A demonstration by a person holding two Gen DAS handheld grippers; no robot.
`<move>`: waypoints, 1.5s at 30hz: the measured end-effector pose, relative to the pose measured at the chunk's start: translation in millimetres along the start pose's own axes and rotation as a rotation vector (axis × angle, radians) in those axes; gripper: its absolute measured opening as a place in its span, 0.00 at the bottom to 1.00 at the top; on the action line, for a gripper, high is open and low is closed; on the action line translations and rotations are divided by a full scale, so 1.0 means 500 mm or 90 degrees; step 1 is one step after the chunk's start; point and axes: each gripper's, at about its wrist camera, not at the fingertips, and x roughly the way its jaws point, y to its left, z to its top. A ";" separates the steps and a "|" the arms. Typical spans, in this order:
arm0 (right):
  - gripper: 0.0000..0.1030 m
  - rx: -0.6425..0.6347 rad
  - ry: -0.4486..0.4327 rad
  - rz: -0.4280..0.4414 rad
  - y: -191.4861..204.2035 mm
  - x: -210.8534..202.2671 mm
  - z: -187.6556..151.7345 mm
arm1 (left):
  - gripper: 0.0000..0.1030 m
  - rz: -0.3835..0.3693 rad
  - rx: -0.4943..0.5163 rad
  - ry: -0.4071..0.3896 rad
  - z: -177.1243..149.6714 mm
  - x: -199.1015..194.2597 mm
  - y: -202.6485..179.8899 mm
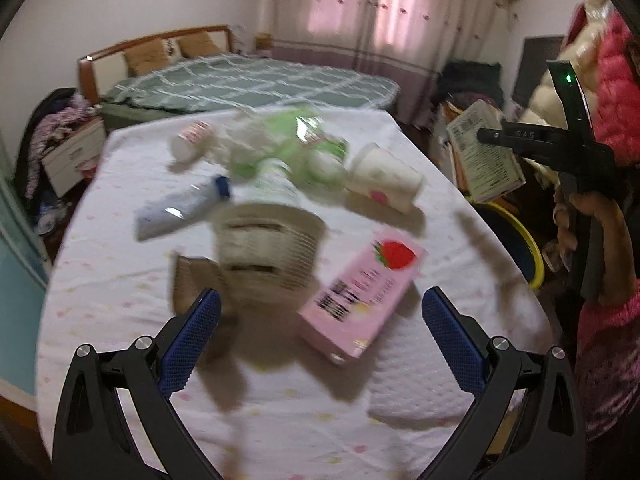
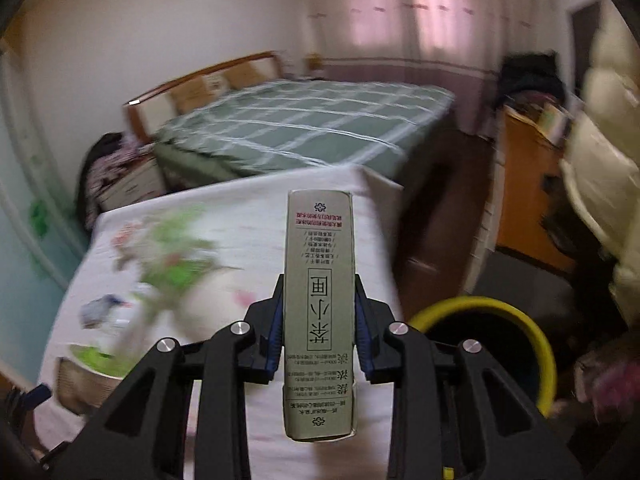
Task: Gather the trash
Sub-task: 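Drop the tea carton into the bin with the right tool while the left tool reaches the milk carton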
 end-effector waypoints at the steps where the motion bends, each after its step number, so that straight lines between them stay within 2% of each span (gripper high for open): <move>1: 0.28 0.012 0.002 -0.030 -0.032 0.004 -0.011 | 0.96 -0.004 0.002 0.008 -0.001 0.012 -0.004; 8: 0.28 0.060 0.056 -0.136 -0.176 0.076 -0.080 | 0.96 -0.015 -0.001 0.042 -0.008 0.072 -0.020; 13: 0.28 0.080 0.120 -0.150 -0.229 0.146 -0.129 | 0.96 -0.015 0.008 0.056 -0.011 0.101 -0.025; 17: 0.29 0.090 0.146 -0.149 -0.241 0.178 -0.151 | 0.96 -0.006 0.016 0.068 -0.011 0.119 -0.026; 25: 0.38 0.088 0.131 -0.156 -0.243 0.160 -0.148 | 0.95 -0.002 0.025 0.073 -0.008 0.141 -0.025; 29: 0.42 0.094 0.123 -0.148 -0.241 0.137 -0.156 | 0.84 -0.026 0.021 0.083 -0.007 0.150 -0.026; 34: 0.43 0.099 0.111 -0.131 -0.238 0.103 -0.171 | 0.66 -0.092 0.020 0.099 -0.004 0.151 -0.044; 35: 0.43 0.101 0.109 -0.129 -0.238 0.097 -0.174 | 0.66 -0.101 0.019 0.102 -0.001 0.152 -0.047; 40: 0.43 0.111 0.097 -0.116 -0.242 0.071 -0.182 | 0.66 -0.084 0.035 0.103 0.023 0.158 -0.068; 45: 0.43 0.118 0.098 -0.107 -0.247 0.063 -0.189 | 0.66 -0.062 0.074 0.127 0.041 0.190 -0.098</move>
